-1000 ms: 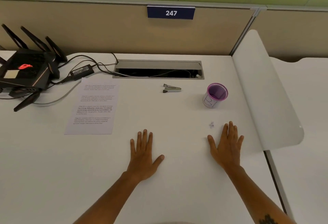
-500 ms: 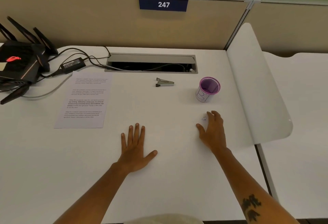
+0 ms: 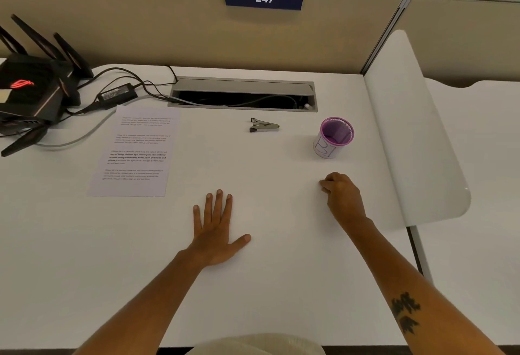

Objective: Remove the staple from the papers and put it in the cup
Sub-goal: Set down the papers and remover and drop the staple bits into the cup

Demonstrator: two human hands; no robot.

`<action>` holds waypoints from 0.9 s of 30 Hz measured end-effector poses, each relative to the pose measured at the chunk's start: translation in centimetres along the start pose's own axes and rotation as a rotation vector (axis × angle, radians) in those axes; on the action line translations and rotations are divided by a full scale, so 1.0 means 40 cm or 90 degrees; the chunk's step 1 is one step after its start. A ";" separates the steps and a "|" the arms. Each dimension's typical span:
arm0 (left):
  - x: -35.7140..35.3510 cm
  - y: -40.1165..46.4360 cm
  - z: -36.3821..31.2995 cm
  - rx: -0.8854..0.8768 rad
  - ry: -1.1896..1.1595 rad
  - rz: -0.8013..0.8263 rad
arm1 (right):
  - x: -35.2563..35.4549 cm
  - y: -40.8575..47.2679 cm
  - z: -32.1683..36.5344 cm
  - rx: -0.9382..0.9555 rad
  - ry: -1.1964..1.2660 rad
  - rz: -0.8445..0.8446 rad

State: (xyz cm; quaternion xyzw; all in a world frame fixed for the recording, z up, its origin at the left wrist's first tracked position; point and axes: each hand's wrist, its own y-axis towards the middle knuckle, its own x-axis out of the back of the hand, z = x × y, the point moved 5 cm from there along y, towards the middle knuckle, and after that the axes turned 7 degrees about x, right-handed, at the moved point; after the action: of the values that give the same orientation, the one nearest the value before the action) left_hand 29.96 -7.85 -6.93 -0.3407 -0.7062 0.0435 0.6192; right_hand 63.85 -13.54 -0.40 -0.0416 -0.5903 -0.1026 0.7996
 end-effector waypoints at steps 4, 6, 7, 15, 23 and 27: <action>0.000 0.001 0.001 -0.001 -0.001 0.005 | -0.003 0.002 0.007 -0.008 -0.025 0.011; -0.001 0.002 0.001 -0.001 -0.001 0.010 | -0.005 0.009 0.009 -0.011 -0.035 0.017; -0.001 0.003 0.002 0.000 -0.001 0.011 | -0.008 0.012 0.010 -0.011 -0.044 0.021; -0.001 0.003 0.001 -0.001 -0.004 0.022 | -0.029 -0.013 0.039 0.015 -0.103 -0.044; 0.002 0.005 0.001 -0.002 -0.003 0.029 | -0.011 -0.001 0.005 -0.102 0.100 -0.111; 0.004 0.004 0.000 -0.004 -0.006 0.035 | 0.003 -0.005 -0.101 -0.470 0.419 -0.187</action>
State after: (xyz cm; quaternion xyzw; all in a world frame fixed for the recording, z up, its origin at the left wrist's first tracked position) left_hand 30.03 -7.65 -6.88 -0.3616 -0.6997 0.0595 0.6133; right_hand 67.62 -14.52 -1.52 -0.2030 -0.2317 -0.4228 0.8523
